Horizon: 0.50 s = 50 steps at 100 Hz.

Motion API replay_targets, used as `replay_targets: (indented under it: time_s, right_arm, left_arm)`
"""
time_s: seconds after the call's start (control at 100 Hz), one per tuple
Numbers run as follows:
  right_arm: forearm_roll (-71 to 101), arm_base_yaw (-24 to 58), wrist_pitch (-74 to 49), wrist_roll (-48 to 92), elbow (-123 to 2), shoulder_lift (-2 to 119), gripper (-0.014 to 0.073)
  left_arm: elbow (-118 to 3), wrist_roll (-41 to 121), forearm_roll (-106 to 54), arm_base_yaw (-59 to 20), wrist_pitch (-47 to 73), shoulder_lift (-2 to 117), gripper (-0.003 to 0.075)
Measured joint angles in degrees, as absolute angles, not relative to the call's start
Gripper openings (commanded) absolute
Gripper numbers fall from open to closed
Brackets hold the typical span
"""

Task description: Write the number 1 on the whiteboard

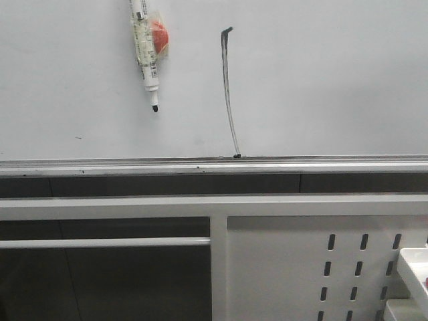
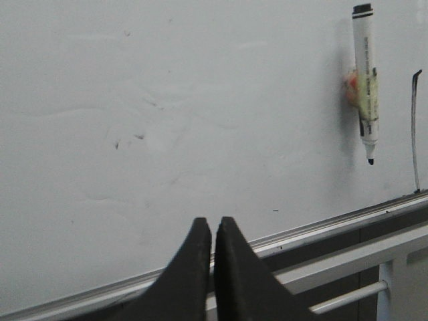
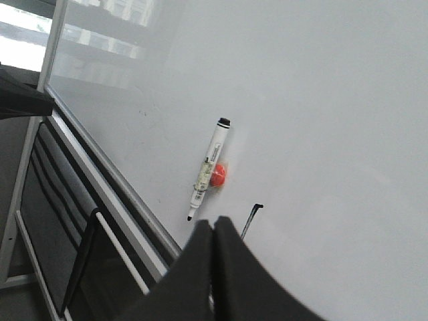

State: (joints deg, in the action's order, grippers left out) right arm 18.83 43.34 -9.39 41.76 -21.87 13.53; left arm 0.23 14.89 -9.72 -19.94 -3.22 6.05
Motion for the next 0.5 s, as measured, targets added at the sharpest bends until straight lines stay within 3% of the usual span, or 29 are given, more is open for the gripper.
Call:
replay_targets:
  time_s: [0.28, 0.5]
  right_arm:
    - [18.7, 43.3, -9.4, 41.8, -21.9, 13.5, -0.0054]
    - [18.7, 43.3, -9.4, 41.8, -21.9, 13.5, -0.0054]
  left_arm:
    - [0.2, 12.3, -9.1, -13.2, 17.5, -0.4, -0.0020]
    - [0.2, 12.2, -11.1, -12.7, 19.1, -0.4, -0.0020]
